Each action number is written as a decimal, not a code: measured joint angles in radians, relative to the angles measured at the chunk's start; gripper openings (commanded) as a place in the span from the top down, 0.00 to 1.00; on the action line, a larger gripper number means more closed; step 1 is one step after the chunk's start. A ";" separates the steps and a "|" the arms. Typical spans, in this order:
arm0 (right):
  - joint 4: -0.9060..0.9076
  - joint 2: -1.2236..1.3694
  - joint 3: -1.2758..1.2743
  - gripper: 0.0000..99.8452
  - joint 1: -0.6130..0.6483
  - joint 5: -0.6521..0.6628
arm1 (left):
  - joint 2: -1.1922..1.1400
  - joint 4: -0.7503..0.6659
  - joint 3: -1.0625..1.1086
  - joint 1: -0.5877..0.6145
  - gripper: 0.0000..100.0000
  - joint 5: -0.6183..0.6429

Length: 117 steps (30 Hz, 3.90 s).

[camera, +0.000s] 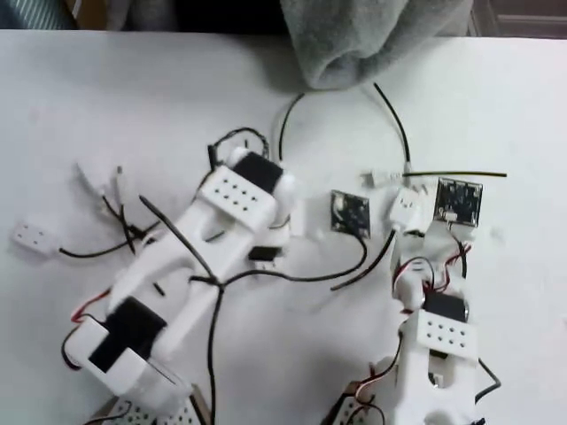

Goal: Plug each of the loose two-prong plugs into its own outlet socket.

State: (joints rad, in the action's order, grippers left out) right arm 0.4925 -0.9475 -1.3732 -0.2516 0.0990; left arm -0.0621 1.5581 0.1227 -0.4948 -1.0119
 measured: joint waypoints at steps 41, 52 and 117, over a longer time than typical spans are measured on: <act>-0.060 0.000 0.000 0.98 -0.213 -0.129 | -0.175 0.055 -0.164 -0.044 0.98 0.170; -0.060 0.000 0.000 0.98 -0.213 -0.129 | -0.186 0.057 -0.166 -0.044 0.98 0.173; -0.060 0.000 0.000 0.98 -0.213 -0.129 | -0.242 -0.094 -0.009 -0.043 0.98 0.176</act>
State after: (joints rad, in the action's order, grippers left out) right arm 0.4327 -0.9475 -1.3732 -0.4649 -0.0299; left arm -0.3046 1.4645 0.1135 -0.5378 -0.8355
